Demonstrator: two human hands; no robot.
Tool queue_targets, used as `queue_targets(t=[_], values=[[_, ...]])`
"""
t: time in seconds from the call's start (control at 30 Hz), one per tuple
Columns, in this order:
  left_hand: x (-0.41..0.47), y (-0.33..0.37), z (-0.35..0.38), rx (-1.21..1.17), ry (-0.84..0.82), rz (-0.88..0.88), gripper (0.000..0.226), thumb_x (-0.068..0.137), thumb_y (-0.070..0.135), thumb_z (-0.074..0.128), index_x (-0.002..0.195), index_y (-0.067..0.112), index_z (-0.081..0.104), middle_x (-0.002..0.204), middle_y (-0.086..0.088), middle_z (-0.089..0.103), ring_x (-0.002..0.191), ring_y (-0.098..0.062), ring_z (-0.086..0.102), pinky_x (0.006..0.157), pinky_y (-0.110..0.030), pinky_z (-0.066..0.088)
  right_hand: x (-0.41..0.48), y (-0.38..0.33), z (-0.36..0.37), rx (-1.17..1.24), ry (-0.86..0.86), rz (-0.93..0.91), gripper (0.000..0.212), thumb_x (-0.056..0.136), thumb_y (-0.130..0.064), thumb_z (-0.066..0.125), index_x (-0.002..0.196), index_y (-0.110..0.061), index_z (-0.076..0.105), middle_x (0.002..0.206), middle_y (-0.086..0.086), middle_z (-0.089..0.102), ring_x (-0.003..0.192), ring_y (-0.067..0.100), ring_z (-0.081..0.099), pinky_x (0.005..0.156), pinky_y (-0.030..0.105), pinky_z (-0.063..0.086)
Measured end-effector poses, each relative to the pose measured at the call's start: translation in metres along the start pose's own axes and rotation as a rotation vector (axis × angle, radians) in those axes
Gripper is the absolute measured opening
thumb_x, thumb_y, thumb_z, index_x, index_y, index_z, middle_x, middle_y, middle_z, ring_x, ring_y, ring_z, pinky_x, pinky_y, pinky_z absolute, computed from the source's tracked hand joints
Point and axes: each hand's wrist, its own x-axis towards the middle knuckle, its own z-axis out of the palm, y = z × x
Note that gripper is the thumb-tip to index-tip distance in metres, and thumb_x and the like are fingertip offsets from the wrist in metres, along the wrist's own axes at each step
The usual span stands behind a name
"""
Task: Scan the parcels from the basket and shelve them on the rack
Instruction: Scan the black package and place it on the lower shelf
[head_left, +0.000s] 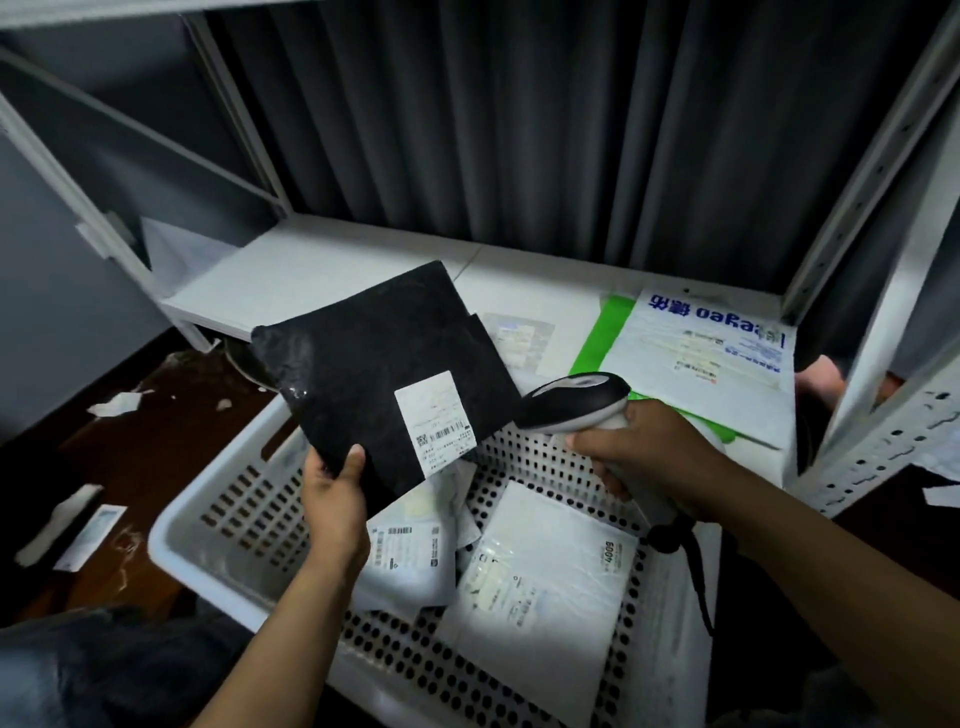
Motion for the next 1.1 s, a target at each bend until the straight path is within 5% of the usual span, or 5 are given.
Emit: queue_targets(t=[0.2,0.87,1.1], values=[[0.003,0.007,0.005,-0.023,0.031,0.043,0.035,0.096,0.0,0.05,0.131,0.002,0.051,0.13,-0.013,0.06,0.114,-0.024,0.058,0.097,-0.035,0.047,0.005,-0.01,-0.012,0.033,0.013,-0.011,0.021,0.085,-0.011,0.068,0.069,0.0,0.059,0.047,0.004,0.056,0.041,0.016,0.052,0.044,0.026,0.045],[0.017,0.001,0.024,-0.114,-0.037,-0.114,0.037,0.096,-0.002,0.048,0.131,0.009,0.053,0.129,-0.009,0.062,0.118,-0.03,0.058,0.105,-0.052,0.042,0.034,-0.02,-0.012,-0.163,0.093,-0.1,0.016,0.081,-0.016,0.073,0.071,-0.006,0.064,0.049,0.001,0.06,0.043,0.015,0.057,0.044,0.025,0.05],[0.033,0.009,0.095,-0.131,-0.13,-0.223,0.027,0.094,-0.007,0.045,0.111,0.009,0.058,0.114,-0.01,0.067,0.091,-0.023,0.067,0.076,-0.034,0.056,0.075,-0.018,-0.043,-0.444,0.167,-0.135,0.021,0.08,-0.028,0.075,0.091,-0.011,0.067,0.07,0.002,0.066,0.045,0.006,0.06,0.043,0.016,0.047]])
